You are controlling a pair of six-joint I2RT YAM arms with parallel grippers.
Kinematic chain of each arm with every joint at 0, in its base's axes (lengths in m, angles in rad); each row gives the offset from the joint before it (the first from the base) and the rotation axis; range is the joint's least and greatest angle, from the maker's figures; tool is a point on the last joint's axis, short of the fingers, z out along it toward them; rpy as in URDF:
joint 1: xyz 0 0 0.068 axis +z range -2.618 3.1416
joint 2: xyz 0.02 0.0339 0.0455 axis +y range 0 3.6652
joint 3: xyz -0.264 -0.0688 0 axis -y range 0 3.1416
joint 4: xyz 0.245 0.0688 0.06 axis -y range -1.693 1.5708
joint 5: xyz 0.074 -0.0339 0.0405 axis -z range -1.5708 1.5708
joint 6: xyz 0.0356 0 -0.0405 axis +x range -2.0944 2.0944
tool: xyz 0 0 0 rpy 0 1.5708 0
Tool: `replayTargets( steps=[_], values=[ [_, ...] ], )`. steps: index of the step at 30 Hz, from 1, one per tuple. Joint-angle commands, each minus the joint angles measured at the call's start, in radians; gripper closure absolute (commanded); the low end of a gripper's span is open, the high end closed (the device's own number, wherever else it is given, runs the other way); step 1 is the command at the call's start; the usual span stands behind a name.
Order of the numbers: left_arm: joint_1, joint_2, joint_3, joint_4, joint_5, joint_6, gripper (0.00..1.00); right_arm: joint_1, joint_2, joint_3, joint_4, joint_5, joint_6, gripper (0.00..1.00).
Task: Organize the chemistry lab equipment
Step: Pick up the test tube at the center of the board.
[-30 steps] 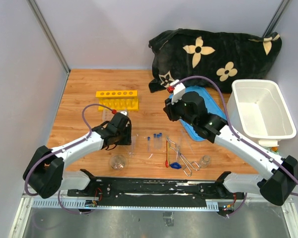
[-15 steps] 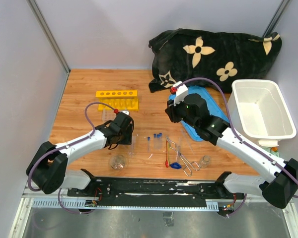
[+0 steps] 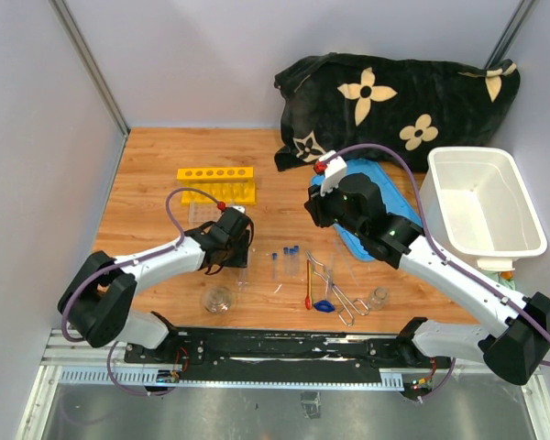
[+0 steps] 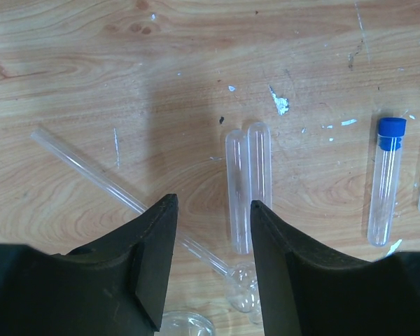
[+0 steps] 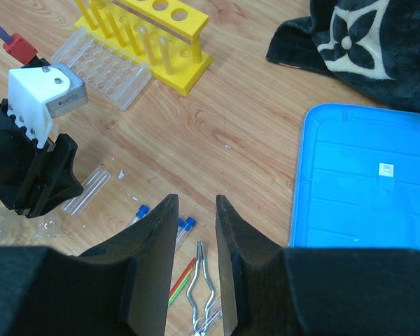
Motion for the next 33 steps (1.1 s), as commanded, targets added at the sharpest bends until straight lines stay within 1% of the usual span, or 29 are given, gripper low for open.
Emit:
replayTargets(
  steps=[1, 12, 13, 18, 33],
  values=[
    [-0.010, 0.027, 0.028, 0.000, -0.014, -0.001, 0.50, 0.018, 0.002, -0.016, 0.015, 0.020, 0.011, 0.71],
    [-0.019, 0.069, 0.037, -0.002, -0.020, -0.004, 0.50, 0.017, 0.012, -0.022, 0.016, 0.023, 0.014, 0.71],
    [-0.021, 0.072, 0.039, -0.001, -0.019, -0.004, 0.51, 0.017, 0.014, -0.021, 0.016, 0.023, 0.015, 0.71],
    [-0.027, 0.078, 0.040, -0.001, 0.004, -0.006, 0.61, 0.016, 0.024, -0.021, 0.016, 0.024, 0.018, 0.71],
    [-0.055, 0.022, -0.018, -0.033, 0.037, -0.052, 0.60, 0.017, 0.048, -0.017, 0.023, 0.003, 0.033, 0.71]
  ],
)
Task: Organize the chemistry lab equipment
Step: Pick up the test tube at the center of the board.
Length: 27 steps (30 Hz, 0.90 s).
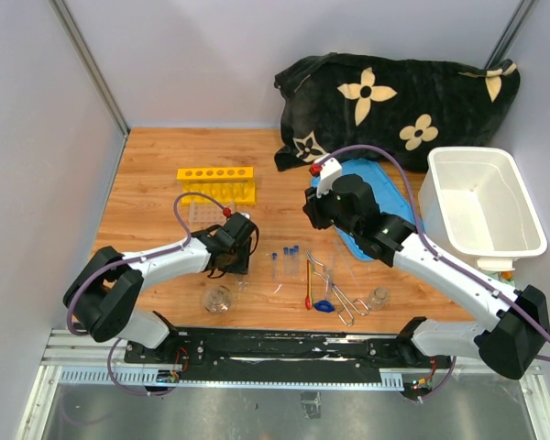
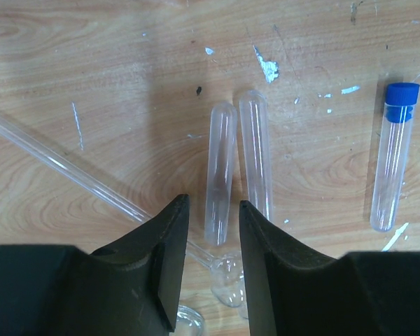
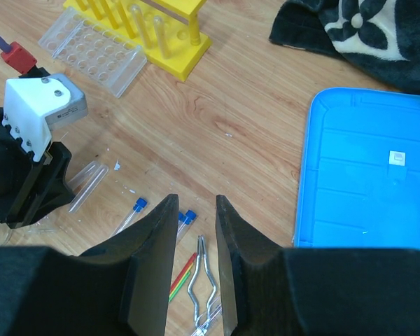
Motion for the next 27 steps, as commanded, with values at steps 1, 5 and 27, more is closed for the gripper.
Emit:
replayTargets(
  steps=[1, 5, 27],
  values=[
    [-0.018, -0.033, -0.023, -0.016, 0.008, -0.027, 0.60, 0.016, 0.011, -0.007, 0.023, -0.004, 0.020, 0.71],
    [-0.021, -0.039, -0.033, -0.018, -0.004, -0.028, 0.61, 0.016, 0.013, -0.006, 0.029, -0.007, 0.025, 0.71],
    [-0.025, -0.186, 0.004, -0.061, -0.096, 0.002, 1.00, 0.016, 0.035, 0.031, 0.005, -0.040, 0.049, 0.71]
  ],
)
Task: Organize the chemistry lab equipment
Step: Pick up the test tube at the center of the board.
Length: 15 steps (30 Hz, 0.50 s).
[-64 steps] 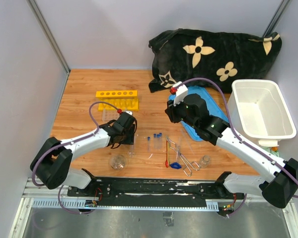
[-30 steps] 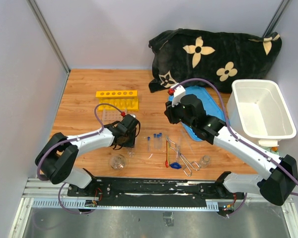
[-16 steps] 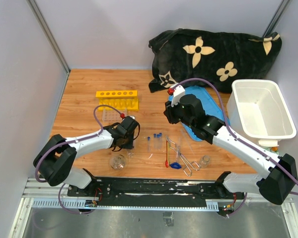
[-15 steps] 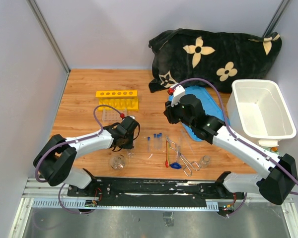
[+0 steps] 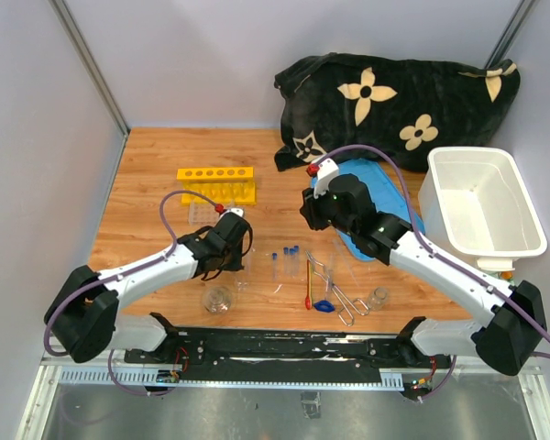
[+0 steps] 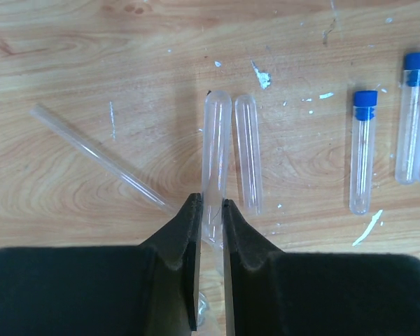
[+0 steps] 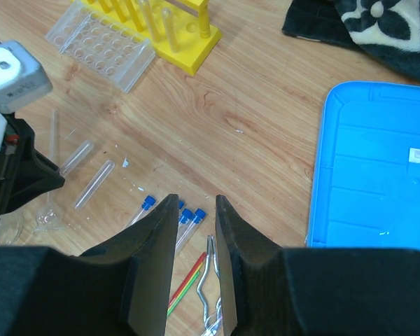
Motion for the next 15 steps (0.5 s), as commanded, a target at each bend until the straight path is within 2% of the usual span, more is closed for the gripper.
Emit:
replayTargets(
  steps=[1, 8, 12, 15],
  values=[
    [-0.011, -0.068, 0.027, -0.034, -0.046, 0.020, 1.00, 0.017, 0.011, 0.032, -0.002, -0.019, 0.026, 0.71],
    [-0.012, -0.266, -0.005, 0.024, -0.045, 0.070, 1.00, 0.016, 0.066, 0.132, -0.088, -0.110, 0.051, 0.70],
    [-0.026, -0.413, -0.042, 0.099, -0.020, 0.078, 1.00, 0.016, 0.180, 0.322, -0.221, -0.272, 0.074, 0.68],
    [-0.044, -0.489, -0.045, 0.116, -0.030, 0.087, 1.00, 0.016, 0.250, 0.404, -0.233, -0.450, 0.106, 0.66]
  ],
)
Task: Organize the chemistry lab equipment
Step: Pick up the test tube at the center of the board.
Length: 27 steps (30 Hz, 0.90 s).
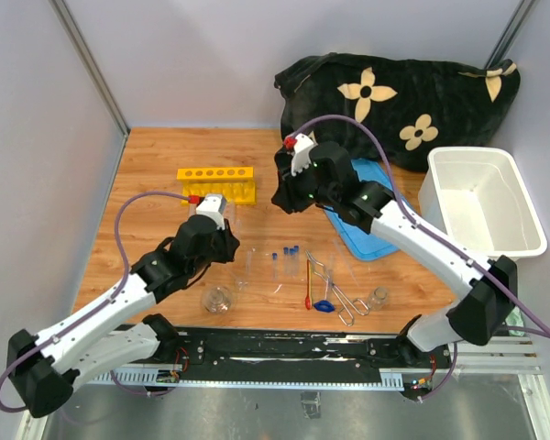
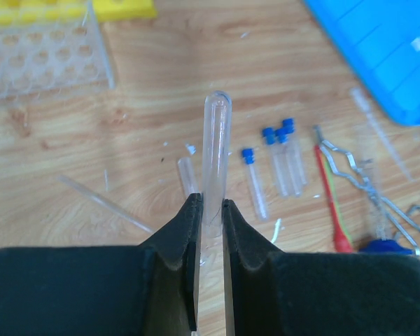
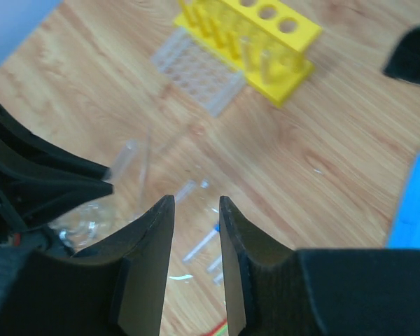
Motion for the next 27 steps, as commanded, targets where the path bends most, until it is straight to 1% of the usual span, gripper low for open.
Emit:
replayTargets(
  steps=[1, 5, 10, 22, 27],
  values=[
    [-0.034, -0.101, -0.016, 0.072, -0.015, 0.035, 1.00, 0.015, 0.078, 0.108, -0.061, -0.302, 0.068, 0.65],
    [-0.071, -0.148, -0.005, 0.071, -0.040, 0.068, 0.99, 0.015, 0.136, 0.135, 0.011, -0.460, 0.139, 0.63],
    [-0.102, -0.147, 0.010, 0.071, -0.068, 0.092, 0.98, 0.019, 0.185, 0.133, 0.077, -0.545, 0.201, 0.64],
    [-0.149, -0.124, 0.033, 0.088, -0.105, 0.088, 0.98, 0.025, 0.198, 0.114, 0.111, -0.556, 0.208, 0.66],
    [-0.169, -0.138, 0.041, 0.086, -0.134, 0.087, 0.98, 0.025, 0.203, 0.108, 0.100, -0.512, 0.196, 0.67]
  ],
)
